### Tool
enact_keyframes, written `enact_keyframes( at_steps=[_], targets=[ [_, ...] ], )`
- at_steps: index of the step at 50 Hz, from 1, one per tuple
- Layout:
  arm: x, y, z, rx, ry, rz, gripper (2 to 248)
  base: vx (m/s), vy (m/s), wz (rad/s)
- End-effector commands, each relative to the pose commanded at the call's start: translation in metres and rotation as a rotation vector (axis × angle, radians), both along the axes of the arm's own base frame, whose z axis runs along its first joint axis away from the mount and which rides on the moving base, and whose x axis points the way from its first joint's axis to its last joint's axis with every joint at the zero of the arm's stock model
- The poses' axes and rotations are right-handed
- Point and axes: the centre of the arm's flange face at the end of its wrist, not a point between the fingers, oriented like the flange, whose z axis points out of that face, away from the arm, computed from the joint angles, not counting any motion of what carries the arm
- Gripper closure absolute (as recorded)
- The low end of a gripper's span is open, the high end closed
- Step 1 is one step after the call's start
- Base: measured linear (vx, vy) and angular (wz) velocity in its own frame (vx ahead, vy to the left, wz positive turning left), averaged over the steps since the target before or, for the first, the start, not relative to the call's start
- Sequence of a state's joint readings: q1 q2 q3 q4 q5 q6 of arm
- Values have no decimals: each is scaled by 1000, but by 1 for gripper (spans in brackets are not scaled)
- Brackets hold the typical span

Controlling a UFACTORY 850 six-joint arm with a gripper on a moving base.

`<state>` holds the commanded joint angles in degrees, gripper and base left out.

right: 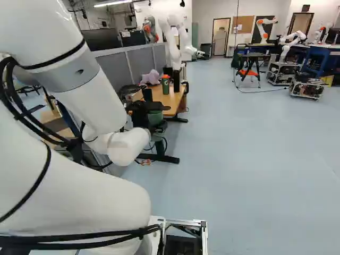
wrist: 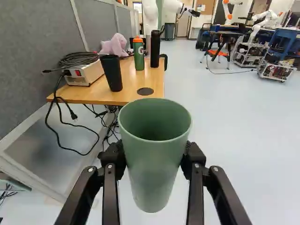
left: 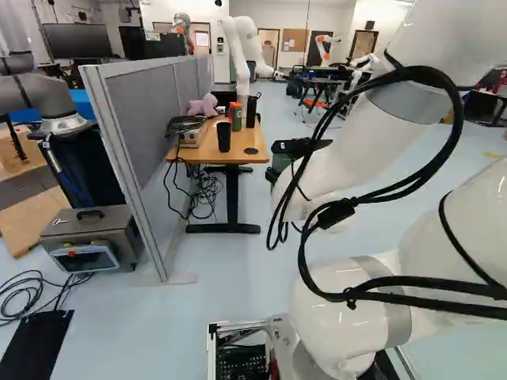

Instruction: Place the green cup on the table

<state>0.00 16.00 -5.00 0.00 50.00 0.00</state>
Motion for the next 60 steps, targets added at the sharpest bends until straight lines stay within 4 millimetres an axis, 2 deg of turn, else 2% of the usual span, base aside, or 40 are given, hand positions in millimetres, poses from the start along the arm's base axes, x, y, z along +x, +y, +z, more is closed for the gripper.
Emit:
enact_keyframes(
  at_steps=[32, 44, 60],
  targets=[
    [0, 0, 0, 0, 0, 0, 123, 298, 2, -5],
    [10, -1, 4, 0, -5, -3, 123, 72, 1, 24],
    [39, -6, 21, 0, -38, -18, 123, -1, 0, 0]
  ],
)
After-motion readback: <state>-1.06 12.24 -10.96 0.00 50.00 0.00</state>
